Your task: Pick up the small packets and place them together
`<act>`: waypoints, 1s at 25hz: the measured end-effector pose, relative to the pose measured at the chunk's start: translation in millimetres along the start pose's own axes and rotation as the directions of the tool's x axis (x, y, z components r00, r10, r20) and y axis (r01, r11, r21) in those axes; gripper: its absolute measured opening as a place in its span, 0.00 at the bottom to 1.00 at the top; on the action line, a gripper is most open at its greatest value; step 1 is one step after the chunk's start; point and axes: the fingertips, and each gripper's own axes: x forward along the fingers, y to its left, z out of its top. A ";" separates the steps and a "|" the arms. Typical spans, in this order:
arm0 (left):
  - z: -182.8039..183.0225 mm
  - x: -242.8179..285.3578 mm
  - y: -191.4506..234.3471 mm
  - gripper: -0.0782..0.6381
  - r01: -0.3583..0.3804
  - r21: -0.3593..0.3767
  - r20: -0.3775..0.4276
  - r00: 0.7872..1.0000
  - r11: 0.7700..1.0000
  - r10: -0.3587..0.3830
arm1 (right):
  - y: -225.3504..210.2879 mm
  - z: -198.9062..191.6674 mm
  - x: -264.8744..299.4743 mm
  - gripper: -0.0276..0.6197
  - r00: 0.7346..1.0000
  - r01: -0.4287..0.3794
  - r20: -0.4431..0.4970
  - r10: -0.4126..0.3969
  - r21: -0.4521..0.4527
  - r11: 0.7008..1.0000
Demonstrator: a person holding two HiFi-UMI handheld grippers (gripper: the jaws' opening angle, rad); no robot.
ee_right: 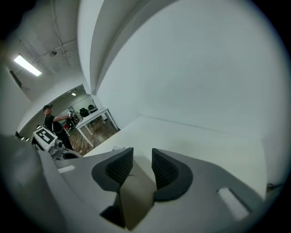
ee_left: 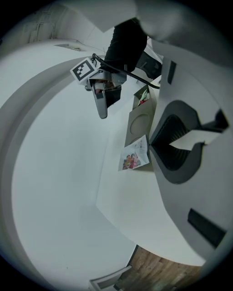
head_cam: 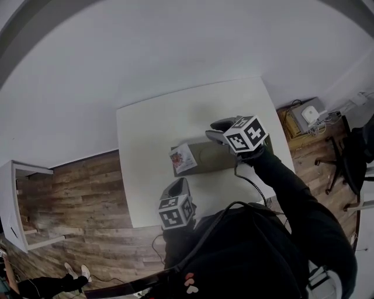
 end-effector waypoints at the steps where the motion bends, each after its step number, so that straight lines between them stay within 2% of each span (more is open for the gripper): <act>1: 1.5 2.0 -3.3 0.11 0.006 0.007 -0.001 1.000 1.000 -0.006 | -10.5 -3.3 -17.0 0.23 1.000 0.028 0.004 -0.028 -0.006 1.000; 5: 6.2 8.4 -17.1 0.11 0.030 0.032 -0.008 1.000 0.999 -0.030 | -47.5 -34.9 -74.5 0.22 0.991 0.130 -0.040 -0.130 -0.009 0.991; 10: 7.8 14.7 -32.1 0.11 0.051 0.058 -0.017 0.999 0.997 -0.050 | -69.2 -99.8 -107.3 0.22 0.971 0.164 -0.180 -0.157 0.022 0.986; 16: 5.6 16.5 -42.4 0.11 0.052 0.072 -0.028 0.998 0.996 -0.050 | -75.3 -159.3 -103.9 0.22 0.934 0.134 -0.333 -0.133 -0.020 0.991; 21: 2.5 13.9 -39.6 0.11 0.030 0.059 -0.027 0.999 0.998 -0.028 | -72.5 -172.8 -89.5 0.22 0.913 0.045 -0.399 -0.084 -0.106 0.993; 25: 1.1 11.4 -38.6 0.11 0.015 0.048 -0.019 1.000 0.999 -0.014 | -74.3 -170.8 -82.6 0.22 0.905 -0.018 -0.419 -0.066 -0.192 0.981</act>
